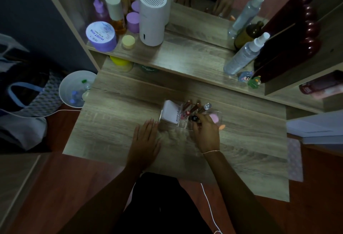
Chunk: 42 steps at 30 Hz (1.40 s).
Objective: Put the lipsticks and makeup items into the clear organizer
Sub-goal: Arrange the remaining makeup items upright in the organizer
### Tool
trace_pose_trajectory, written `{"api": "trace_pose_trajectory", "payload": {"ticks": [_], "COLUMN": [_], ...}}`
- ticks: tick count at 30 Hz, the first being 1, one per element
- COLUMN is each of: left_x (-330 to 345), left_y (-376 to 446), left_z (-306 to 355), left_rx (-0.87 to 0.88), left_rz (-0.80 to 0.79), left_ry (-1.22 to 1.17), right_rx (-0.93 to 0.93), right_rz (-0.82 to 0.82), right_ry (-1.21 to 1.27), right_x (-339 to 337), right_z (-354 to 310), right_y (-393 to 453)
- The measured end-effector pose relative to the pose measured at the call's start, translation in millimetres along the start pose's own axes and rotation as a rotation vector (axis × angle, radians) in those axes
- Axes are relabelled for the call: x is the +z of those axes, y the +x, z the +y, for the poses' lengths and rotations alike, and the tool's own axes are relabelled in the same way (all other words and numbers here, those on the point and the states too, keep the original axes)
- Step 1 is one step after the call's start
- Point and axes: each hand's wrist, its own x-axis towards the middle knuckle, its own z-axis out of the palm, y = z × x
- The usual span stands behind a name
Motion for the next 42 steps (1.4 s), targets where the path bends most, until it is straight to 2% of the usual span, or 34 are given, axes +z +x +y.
{"api": "trace_pose_trajectory", "payload": {"ticks": [9,15,22,42], "left_x": [2.9,5.6,5.1,-1.0], "left_y": [-0.1,-0.3,-0.8,-1.6], "left_z": [-0.4,-1.7,-0.2,1.8], "left_rx": [-0.013,-0.022,-0.024,-0.010], "left_rz": [-0.008,-0.022,0.005,0.021], "left_ry": [0.025,0.024,0.026,-0.001], "right_rx": [-0.008,-0.123,-0.106,-0.154], "right_rz": [0.043,0.146,0.099,0.162], "right_ry": [-0.009,-0.058,-0.113,-0.117], "right_x": [-2.6,-6.0,-5.0,-6.4], "right_z": [-0.4,-6.2,-7.5,-4.1], "right_y": [1.1,-5.6,-7.4,-4.7]}}
